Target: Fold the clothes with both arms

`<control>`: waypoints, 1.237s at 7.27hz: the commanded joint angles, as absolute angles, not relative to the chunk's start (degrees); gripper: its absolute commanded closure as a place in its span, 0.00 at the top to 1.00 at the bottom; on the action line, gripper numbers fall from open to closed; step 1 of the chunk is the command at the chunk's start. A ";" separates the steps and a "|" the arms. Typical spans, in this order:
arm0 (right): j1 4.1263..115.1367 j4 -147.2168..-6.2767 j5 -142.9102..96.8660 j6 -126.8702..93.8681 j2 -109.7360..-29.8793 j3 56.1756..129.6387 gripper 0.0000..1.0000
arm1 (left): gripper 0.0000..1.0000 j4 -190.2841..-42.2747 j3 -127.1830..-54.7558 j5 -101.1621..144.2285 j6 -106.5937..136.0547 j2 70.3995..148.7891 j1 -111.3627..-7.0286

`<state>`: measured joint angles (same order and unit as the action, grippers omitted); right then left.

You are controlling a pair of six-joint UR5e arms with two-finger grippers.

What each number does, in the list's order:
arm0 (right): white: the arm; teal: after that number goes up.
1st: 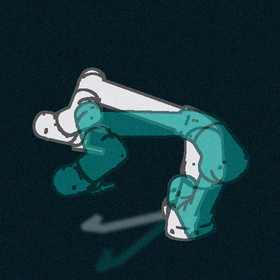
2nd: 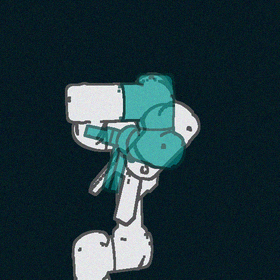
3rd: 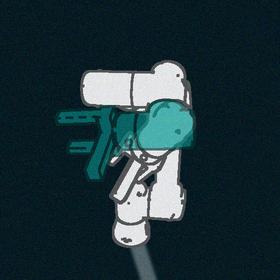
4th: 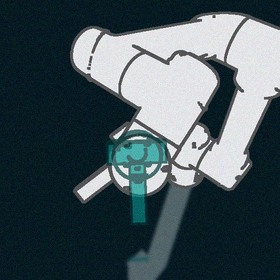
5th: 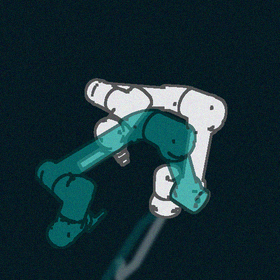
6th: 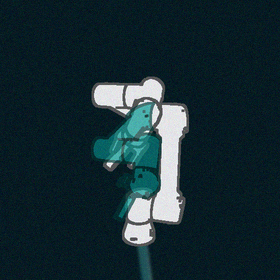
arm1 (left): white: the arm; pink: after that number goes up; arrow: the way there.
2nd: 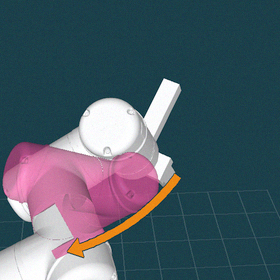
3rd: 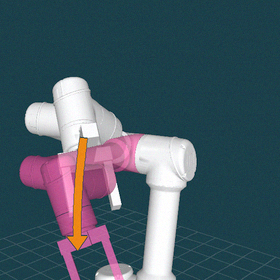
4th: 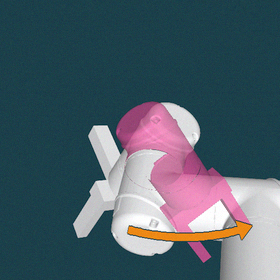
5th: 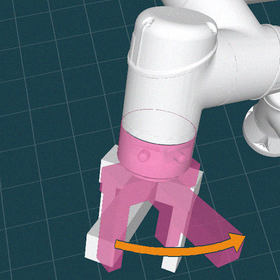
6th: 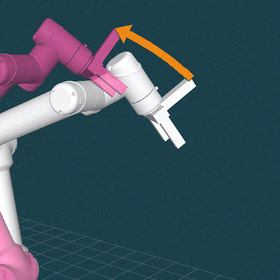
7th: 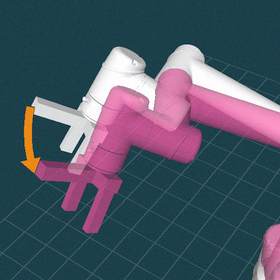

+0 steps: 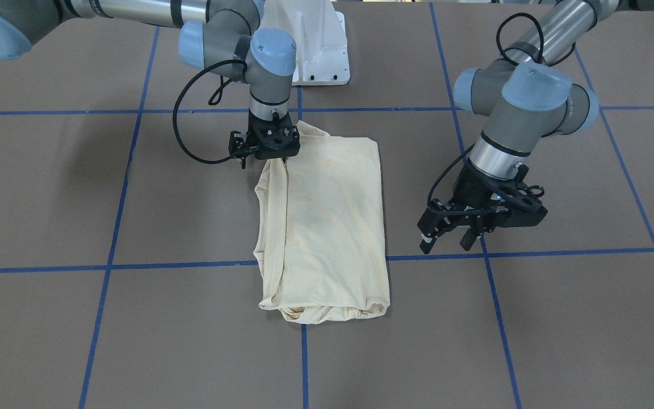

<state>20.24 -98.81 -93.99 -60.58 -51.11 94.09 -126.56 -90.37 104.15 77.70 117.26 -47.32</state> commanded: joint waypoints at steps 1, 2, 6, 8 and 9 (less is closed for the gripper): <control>21.53 -100.46 -94.22 -58.28 -53.68 96.05 1.00 | 1.00 -126.56 -90.35 104.15 78.22 117.60 -47.20; 23.10 -101.24 -94.31 -56.53 -55.88 98.41 1.00 | 1.00 -126.56 -90.44 104.15 78.31 117.68 -47.20; 28.81 -101.52 -95.72 -52.75 -51.18 98.80 1.00 | 1.00 -126.56 -90.35 104.15 78.14 117.33 -47.20; 31.11 -90.52 -95.54 -52.64 -48.00 90.59 1.00 | 1.00 -126.56 -90.35 104.06 78.13 117.33 -47.20; 32.16 -83.83 -95.54 -53.17 -46.77 85.57 1.00 | 1.00 -126.56 -90.18 104.06 78.13 117.33 -47.20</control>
